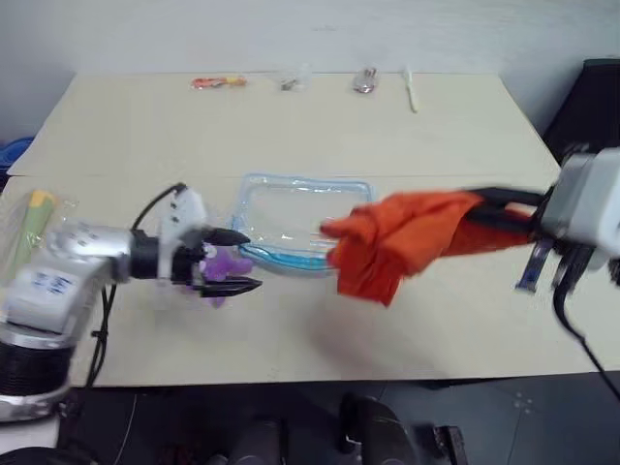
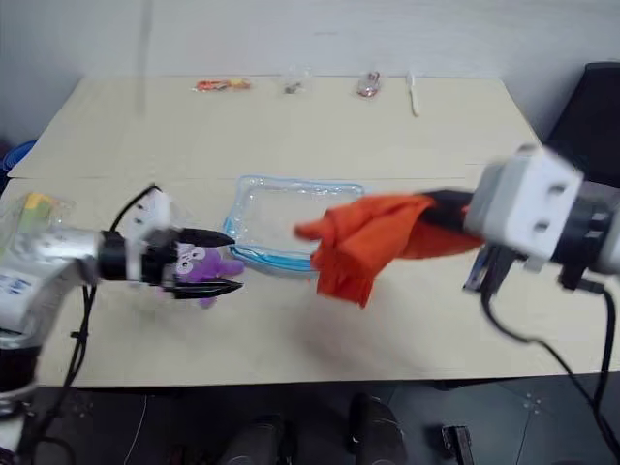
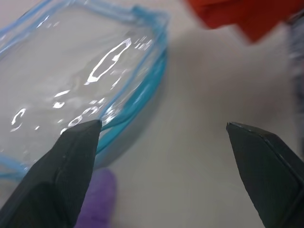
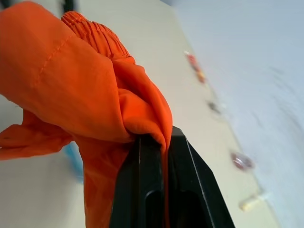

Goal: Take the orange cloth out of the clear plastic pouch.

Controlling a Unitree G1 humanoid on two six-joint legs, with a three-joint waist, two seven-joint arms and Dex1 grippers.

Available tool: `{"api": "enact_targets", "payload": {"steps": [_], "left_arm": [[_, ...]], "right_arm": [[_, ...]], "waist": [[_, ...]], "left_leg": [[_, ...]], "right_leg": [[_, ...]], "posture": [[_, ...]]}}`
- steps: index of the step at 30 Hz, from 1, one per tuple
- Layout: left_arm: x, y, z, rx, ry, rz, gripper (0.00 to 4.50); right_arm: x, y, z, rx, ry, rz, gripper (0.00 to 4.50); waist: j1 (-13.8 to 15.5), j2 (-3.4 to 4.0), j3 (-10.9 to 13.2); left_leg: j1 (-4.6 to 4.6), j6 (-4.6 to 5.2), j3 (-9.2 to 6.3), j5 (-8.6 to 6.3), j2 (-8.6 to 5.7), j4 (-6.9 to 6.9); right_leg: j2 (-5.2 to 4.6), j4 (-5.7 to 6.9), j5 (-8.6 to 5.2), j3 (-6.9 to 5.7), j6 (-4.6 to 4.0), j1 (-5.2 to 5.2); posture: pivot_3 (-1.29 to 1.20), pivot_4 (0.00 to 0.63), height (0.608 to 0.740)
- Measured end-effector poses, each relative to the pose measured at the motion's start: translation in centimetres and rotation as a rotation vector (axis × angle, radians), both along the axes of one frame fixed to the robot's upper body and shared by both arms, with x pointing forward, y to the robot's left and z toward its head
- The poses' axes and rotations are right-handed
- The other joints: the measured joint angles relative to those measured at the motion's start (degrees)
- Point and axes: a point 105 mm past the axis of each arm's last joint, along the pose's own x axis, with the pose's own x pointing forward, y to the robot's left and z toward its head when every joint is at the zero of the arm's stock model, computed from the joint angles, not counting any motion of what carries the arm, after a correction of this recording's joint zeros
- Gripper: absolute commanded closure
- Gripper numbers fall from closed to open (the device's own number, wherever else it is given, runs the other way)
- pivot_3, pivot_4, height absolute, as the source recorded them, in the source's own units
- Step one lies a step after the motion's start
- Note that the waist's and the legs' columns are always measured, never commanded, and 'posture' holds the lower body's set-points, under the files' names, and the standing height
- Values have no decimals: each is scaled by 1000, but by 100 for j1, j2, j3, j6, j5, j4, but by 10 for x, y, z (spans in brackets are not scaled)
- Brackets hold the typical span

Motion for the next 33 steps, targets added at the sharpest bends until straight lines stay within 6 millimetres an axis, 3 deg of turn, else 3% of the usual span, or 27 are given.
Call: {"api": "enact_targets", "payload": {"steps": [3,5,7,10,12,16,25,28,33], "left_arm": [[-3,-22,29,-114,17,-129,47],[0,-45,41,-174,23,-207,47],[0,-65,35,-172,34,-272,47],[0,-87,20,-155,59,-329,47],[4,-91,19,-162,62,-334,47],[7,-99,32,-186,26,-359,47],[8,-90,36,-187,13,-349,47],[8,-89,36,-187,9,-349,0],[8,-88,34,-188,4,-347,0]], "right_arm": [[30,-29,-2,-29,-100,-134,4500],[49,-48,-18,-14,-143,-206,4500],[63,-61,-53,-16,-109,-255,4500],[72,-82,-124,-104,-5,-333,4500],[70,-89,-149,-176,9,-345,4500],[62,-100,-158,-344,-88,-321,4500],[45,-122,-167,-499,-114,-255,4500],[41,-125,-172,-493,-92,-243,3813],[35,-124,-177,-470,-43,-227,2094]], "waist": [[15,0,0],[7,-8,-4],[-28,-7,-4],[-54,11,6],[-55,24,12],[-86,28,9],[-52,29,8],[-41,29,8],[-39,29,8]], "left_leg": [[1,2,-5,1,-10,11],[4,2,-15,1,-11,10],[6,1,-12,1,-10,1],[-4,0,-3,2,-6,-9],[-10,-1,7,6,-7,-9],[-1,-5,5,14,0,-8],[-2,-2,-4,15,13,-7],[0,-1,-7,16,14,-6],[-1,-1,-12,16,16,-6]], "right_leg": [[4,-22,4,-5,7,38],[9,-33,6,-17,11,54],[11,-37,6,-16,12,53],[14,-34,6,-11,11,28],[13,-21,6,-1,11,10],[11,-10,6,8,11,11],[6,-15,6,7,11,16],[6,-17,6,5,11,21],[6,-17,6,4,11,21]], "posture": [[0,150,740],[0,150,740],[0,150,740],[0,150,740],[0,150,740],[0,150,740],[0,150,740],[0,150,740],[0,150,740]]}}
